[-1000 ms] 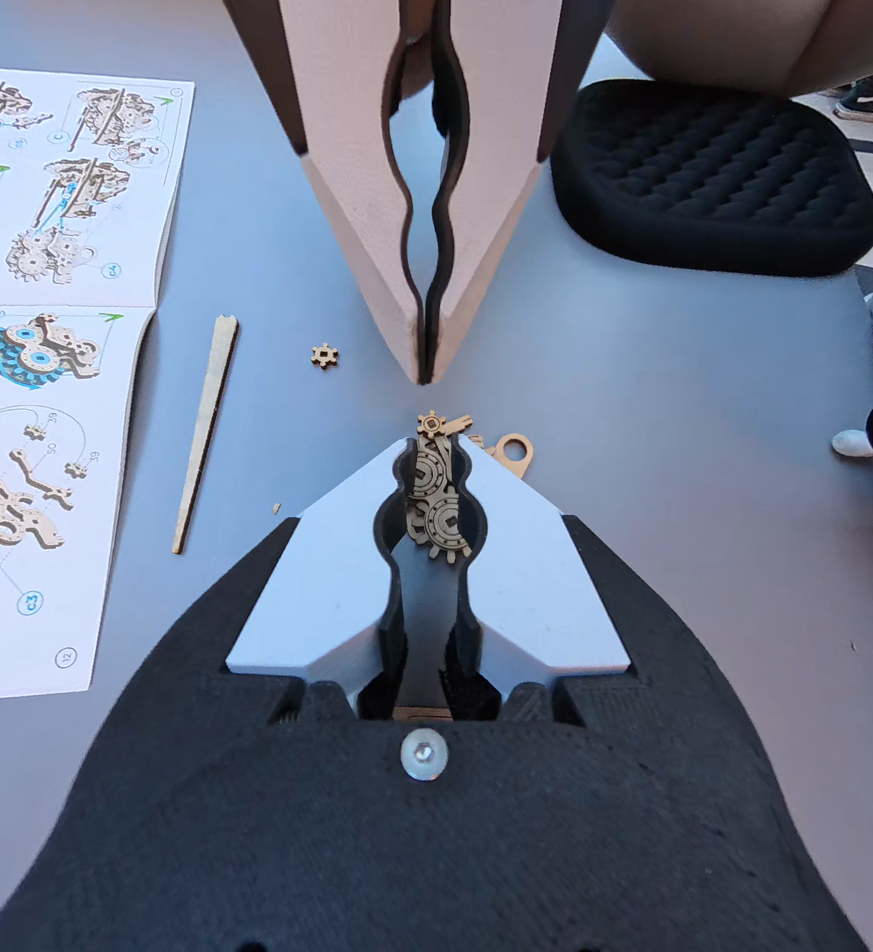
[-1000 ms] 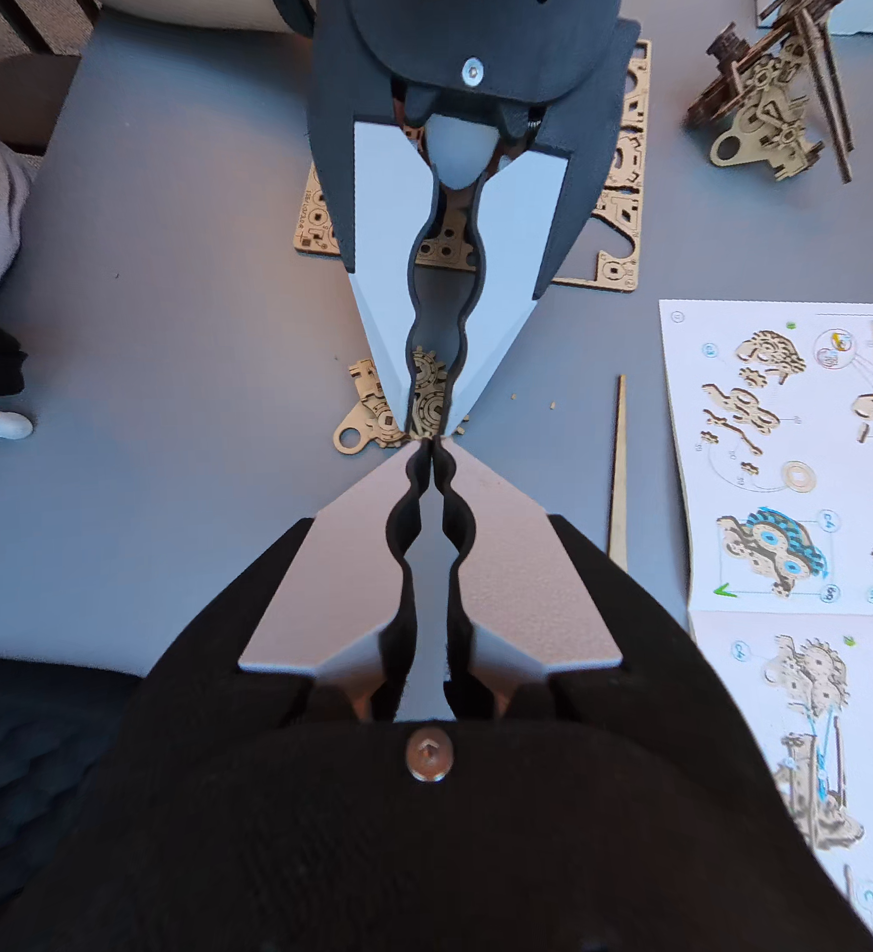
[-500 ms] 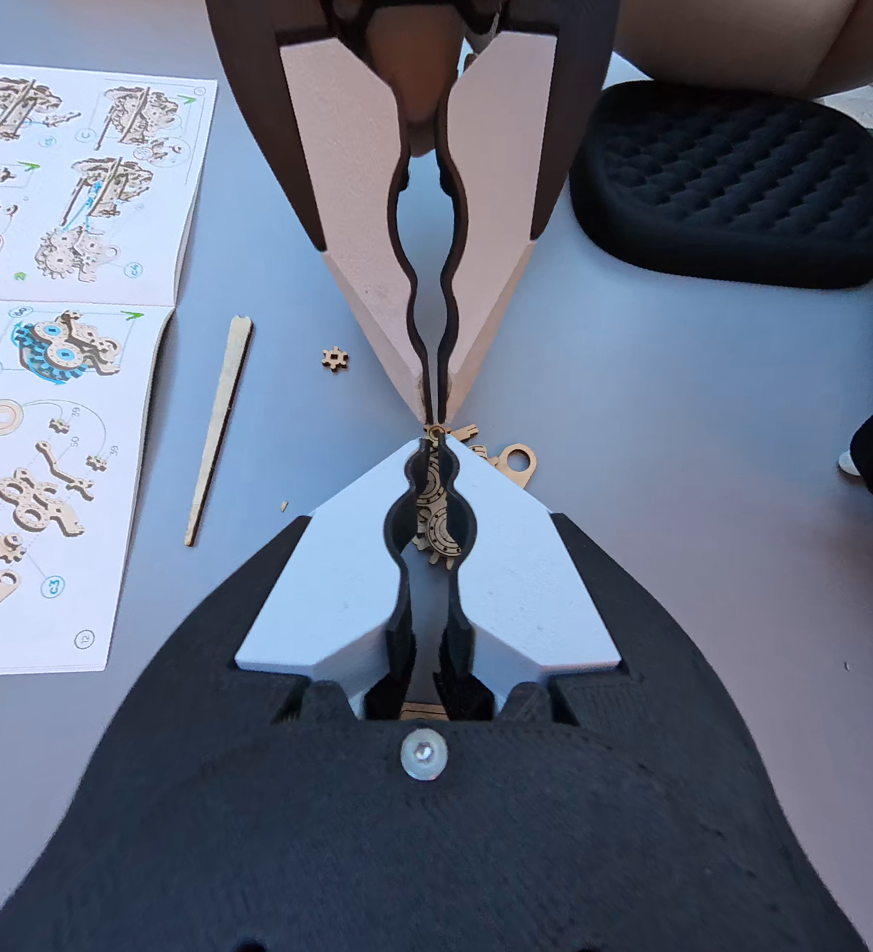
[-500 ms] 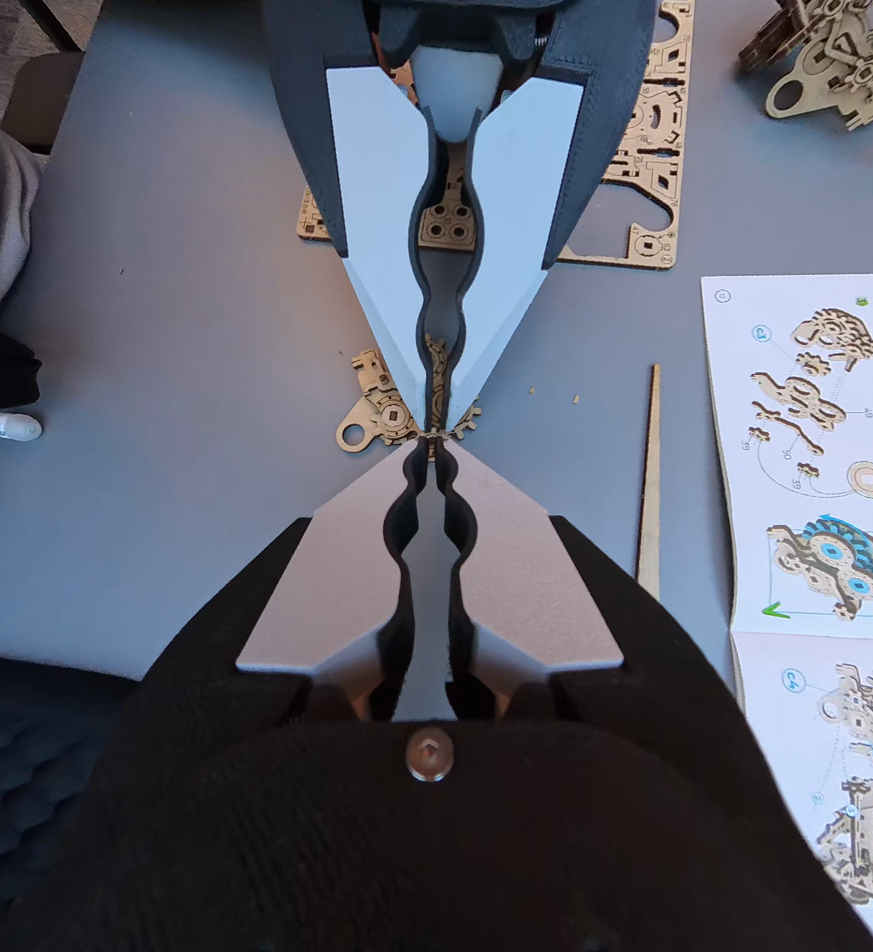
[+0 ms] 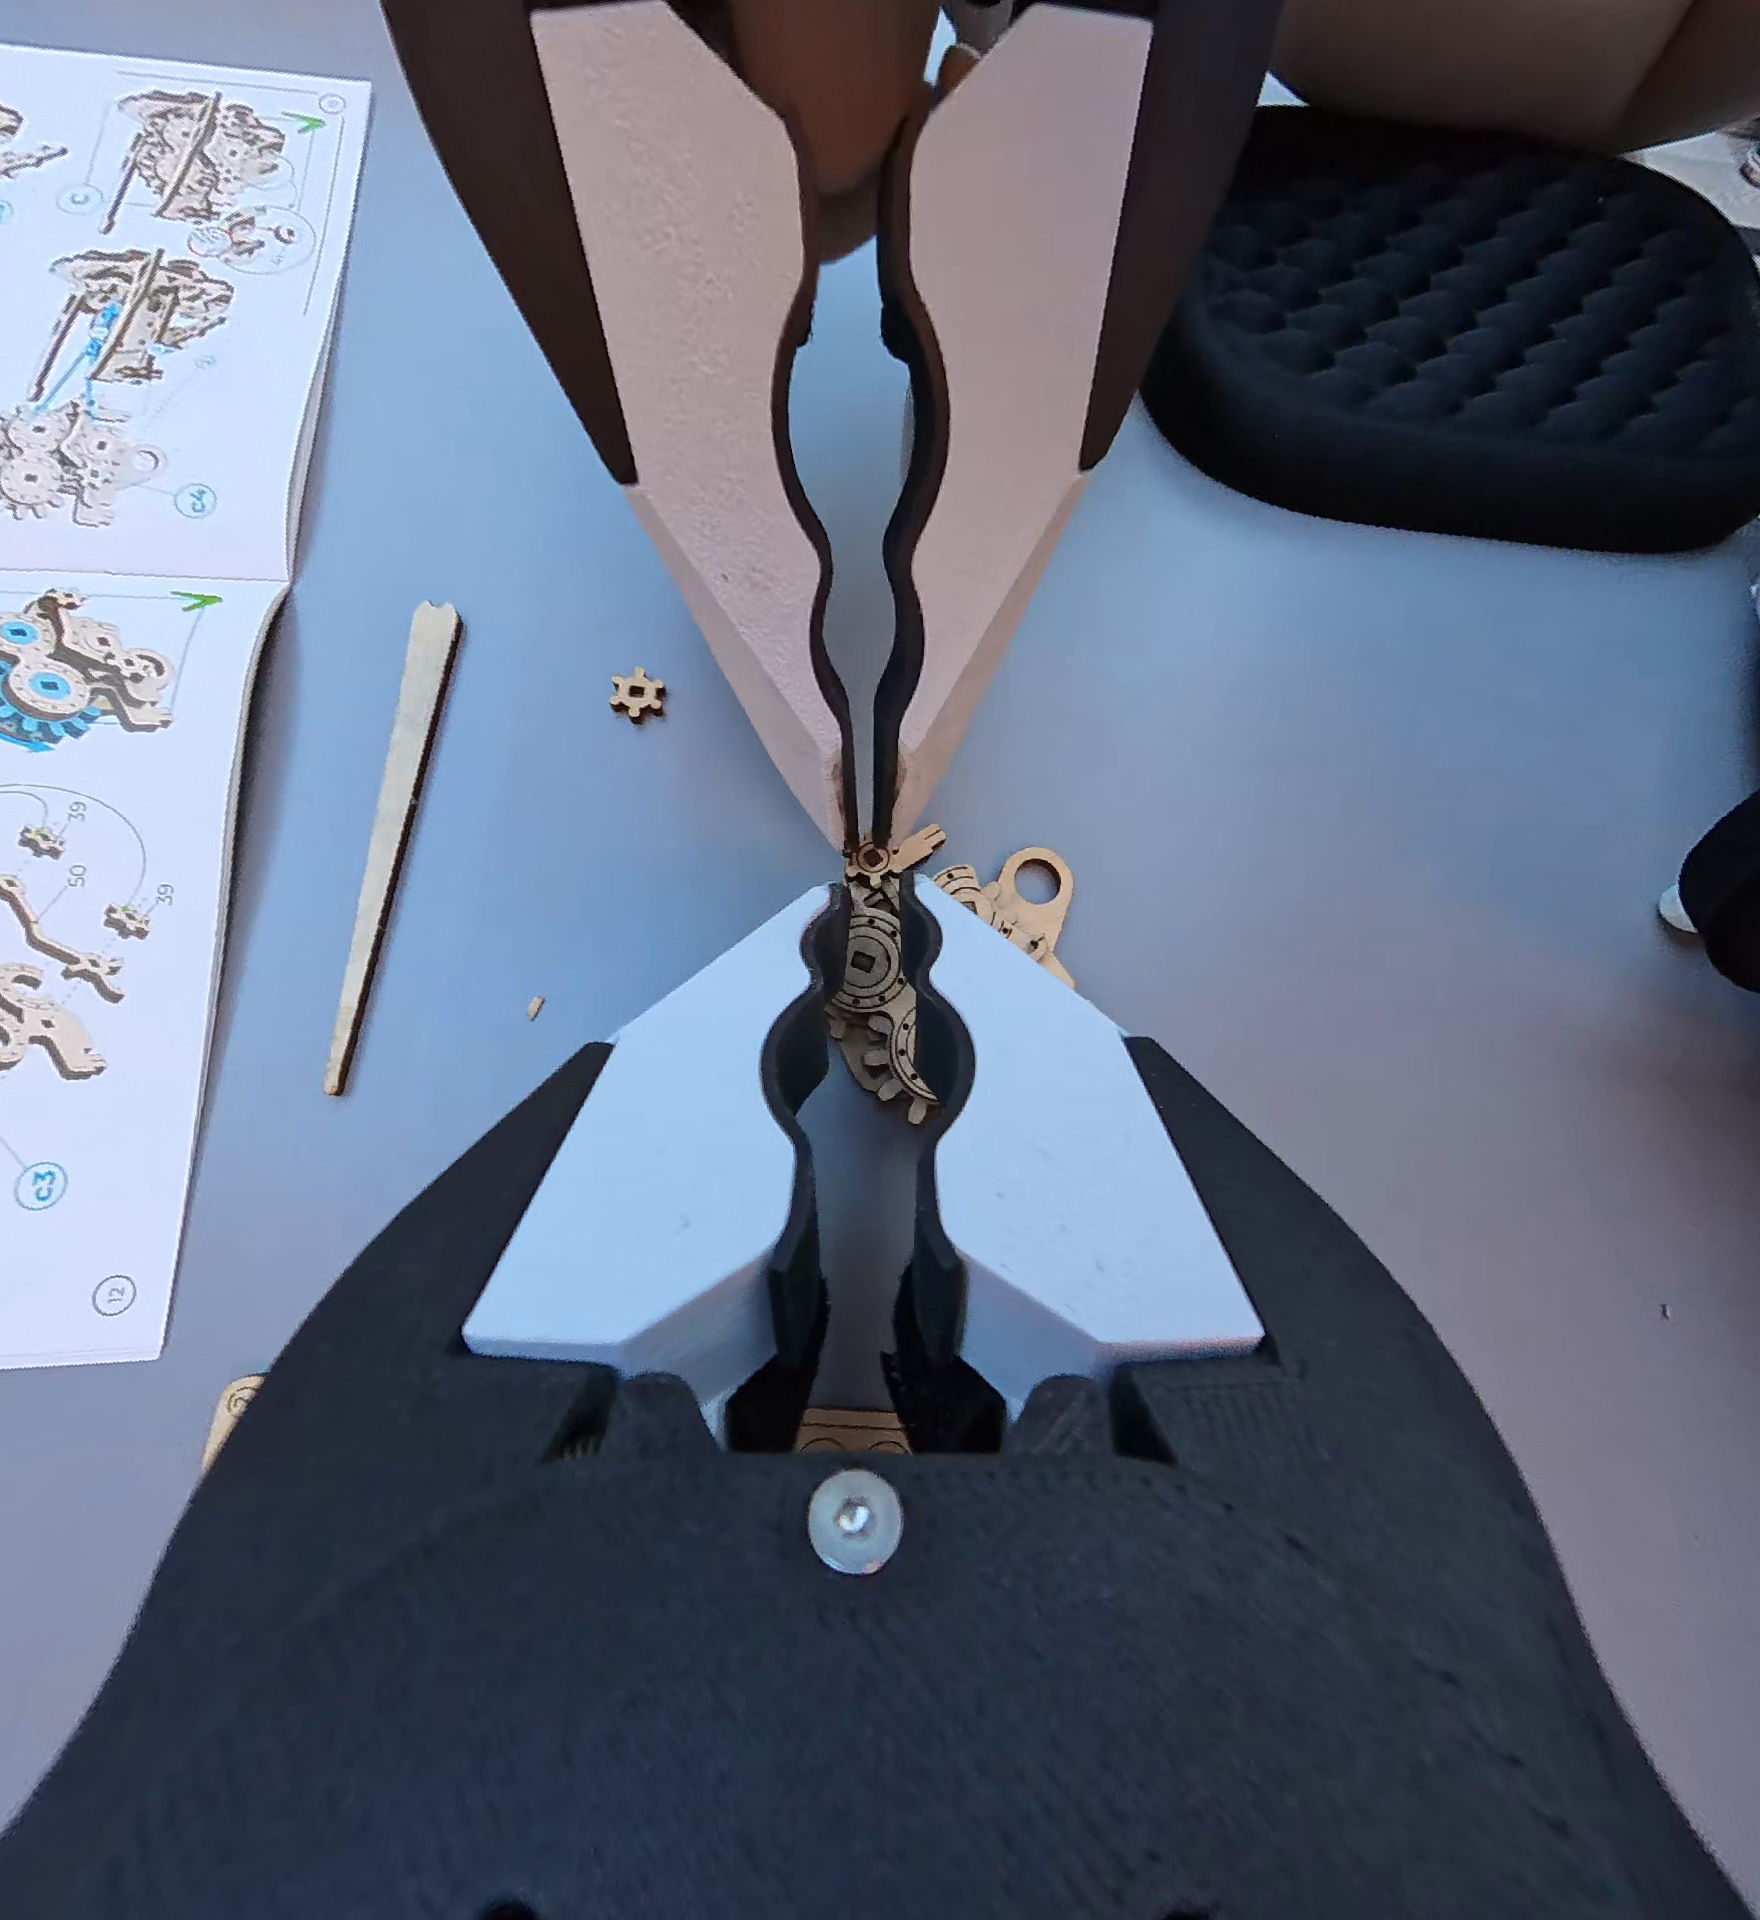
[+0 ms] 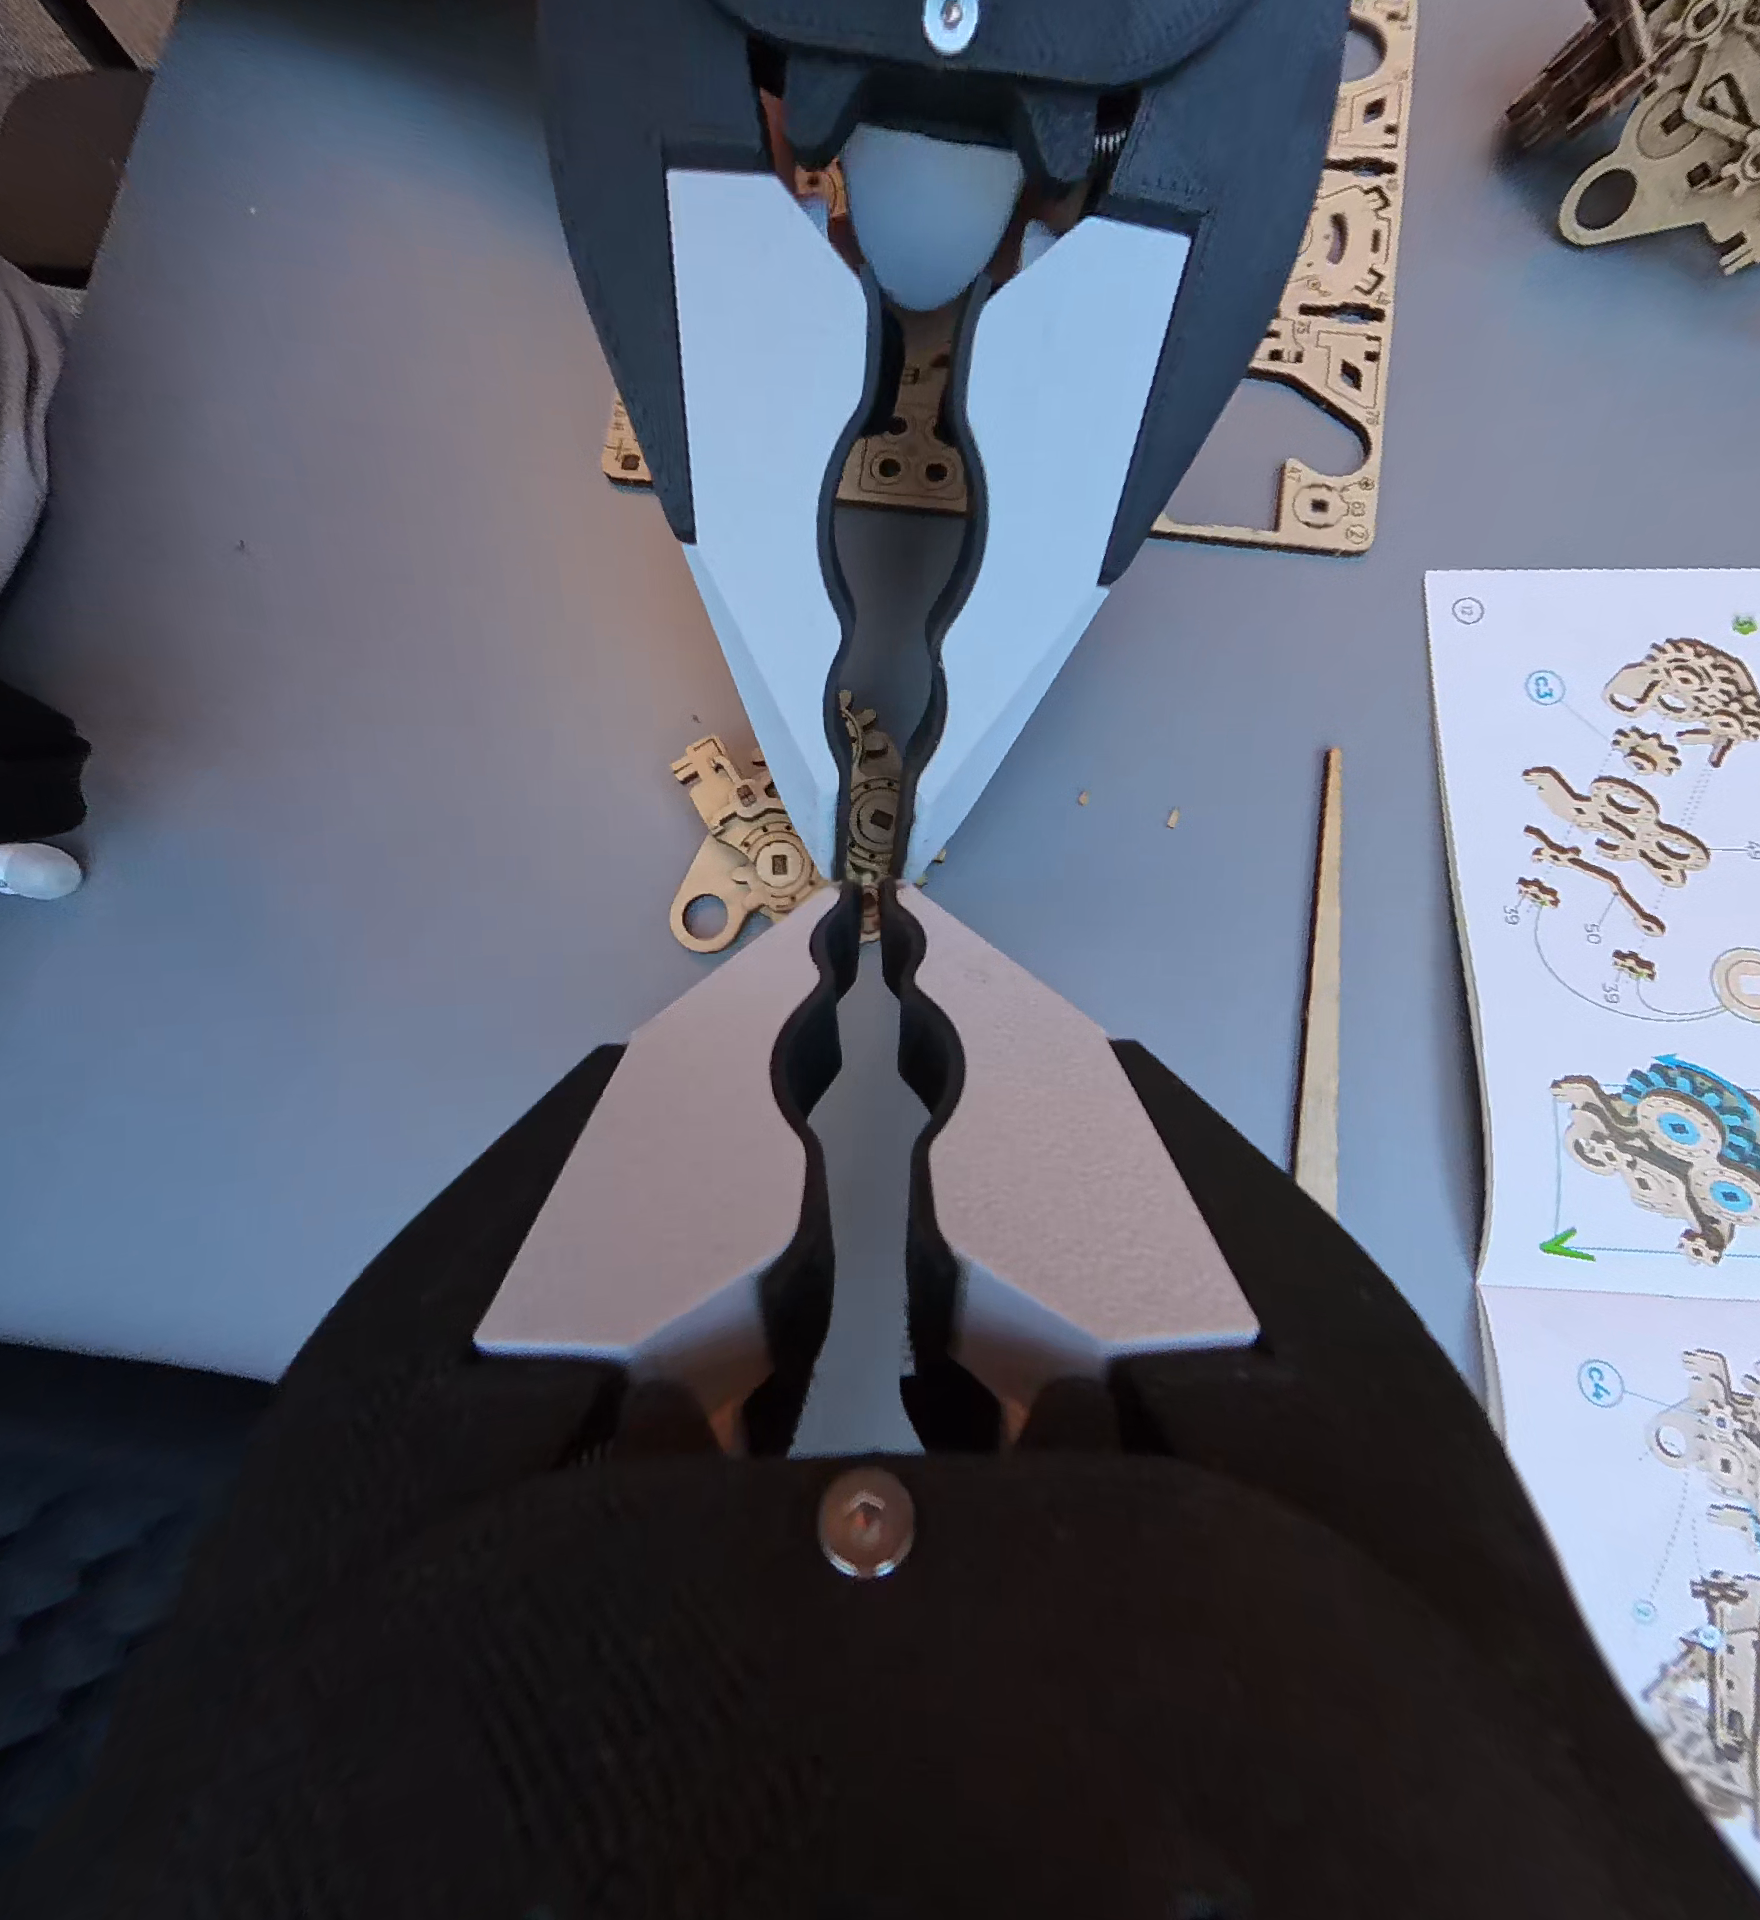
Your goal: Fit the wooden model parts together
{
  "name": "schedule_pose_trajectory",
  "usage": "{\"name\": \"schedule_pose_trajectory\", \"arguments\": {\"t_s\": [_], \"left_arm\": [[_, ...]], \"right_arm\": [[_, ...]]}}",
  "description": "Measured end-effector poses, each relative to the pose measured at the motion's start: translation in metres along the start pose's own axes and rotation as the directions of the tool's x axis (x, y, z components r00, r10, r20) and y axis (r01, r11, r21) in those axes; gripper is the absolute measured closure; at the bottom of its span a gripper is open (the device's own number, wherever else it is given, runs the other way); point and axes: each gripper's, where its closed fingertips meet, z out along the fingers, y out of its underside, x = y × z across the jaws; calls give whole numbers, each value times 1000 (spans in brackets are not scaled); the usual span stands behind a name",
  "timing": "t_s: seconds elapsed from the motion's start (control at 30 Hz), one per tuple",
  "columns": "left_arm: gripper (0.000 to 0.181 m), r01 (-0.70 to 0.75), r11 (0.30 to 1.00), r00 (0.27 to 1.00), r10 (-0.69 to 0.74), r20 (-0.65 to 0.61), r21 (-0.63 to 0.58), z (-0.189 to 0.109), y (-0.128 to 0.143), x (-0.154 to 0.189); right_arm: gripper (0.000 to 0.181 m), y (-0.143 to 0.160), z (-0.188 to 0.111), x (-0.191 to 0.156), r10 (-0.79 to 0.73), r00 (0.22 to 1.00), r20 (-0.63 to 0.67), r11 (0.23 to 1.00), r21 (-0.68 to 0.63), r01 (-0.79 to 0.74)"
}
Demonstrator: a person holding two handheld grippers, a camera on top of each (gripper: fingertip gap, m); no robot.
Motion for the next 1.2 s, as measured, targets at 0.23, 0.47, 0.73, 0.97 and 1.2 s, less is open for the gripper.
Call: {"name": "schedule_pose_trajectory", "arguments": {"t_s": [0.23,0.47,0.73,0.97,1.2], "left_arm": [[174,14,1000,1000,-13,-10,8,0,0,0],[172,32,999,999,-32,-32,13,0,0,1],[171,46,999,998,-46,-47,15,0,0,1],[171,37,999,999,-37,-40,8,1,1,1],[155,113,993,993,-113,19,30,-18,-4,-13]], "right_arm": [[179,2,5,0,80,997,7,996,-27,-79],[177,4,5,-1,43,998,-34,994,-98,-46],[177,5,6,-1,1,996,-90,983,-183,-17],[180,3,5,-1,-29,996,-85,994,-110,19],[174,14,-50,52,29,968,-251,999,43,-19]]}}
